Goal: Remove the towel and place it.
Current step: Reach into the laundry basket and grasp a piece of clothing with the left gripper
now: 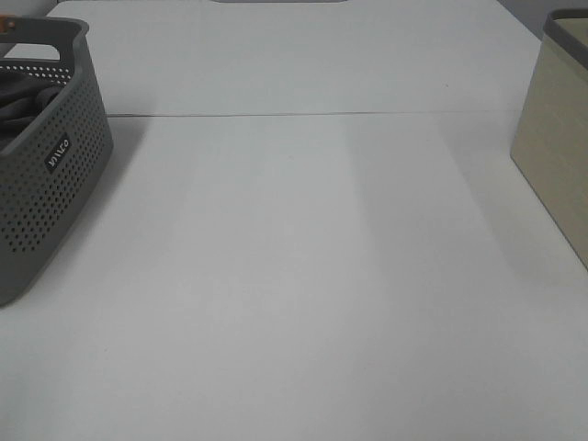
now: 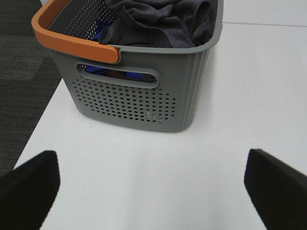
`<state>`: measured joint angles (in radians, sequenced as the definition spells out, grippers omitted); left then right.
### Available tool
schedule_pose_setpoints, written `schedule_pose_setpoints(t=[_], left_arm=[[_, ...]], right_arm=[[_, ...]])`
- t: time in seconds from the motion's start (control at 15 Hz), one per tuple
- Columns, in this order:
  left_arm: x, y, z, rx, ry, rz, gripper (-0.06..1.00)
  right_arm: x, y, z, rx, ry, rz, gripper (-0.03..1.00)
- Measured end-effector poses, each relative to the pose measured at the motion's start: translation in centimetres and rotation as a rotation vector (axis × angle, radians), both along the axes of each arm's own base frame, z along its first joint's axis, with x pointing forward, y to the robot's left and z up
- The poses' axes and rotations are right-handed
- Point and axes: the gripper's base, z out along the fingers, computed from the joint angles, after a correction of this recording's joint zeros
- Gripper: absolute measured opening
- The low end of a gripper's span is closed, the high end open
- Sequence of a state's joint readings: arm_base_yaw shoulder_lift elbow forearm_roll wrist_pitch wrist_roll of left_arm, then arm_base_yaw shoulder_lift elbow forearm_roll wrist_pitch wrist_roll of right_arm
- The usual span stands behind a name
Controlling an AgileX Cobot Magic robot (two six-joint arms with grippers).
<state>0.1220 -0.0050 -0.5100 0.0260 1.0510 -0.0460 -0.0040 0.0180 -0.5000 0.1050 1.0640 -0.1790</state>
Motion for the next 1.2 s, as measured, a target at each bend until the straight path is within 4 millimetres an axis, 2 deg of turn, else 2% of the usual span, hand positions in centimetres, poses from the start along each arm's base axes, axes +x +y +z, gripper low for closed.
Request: schedule_pose_setpoints(t=[1.2], left_arm=[[0.00,0.02,0.00,0.004,0.001,0.001,0.99]], right_arm=[[-0.33,-0.02,-0.01,-0.002,-0.024,-0.001,0.73]])
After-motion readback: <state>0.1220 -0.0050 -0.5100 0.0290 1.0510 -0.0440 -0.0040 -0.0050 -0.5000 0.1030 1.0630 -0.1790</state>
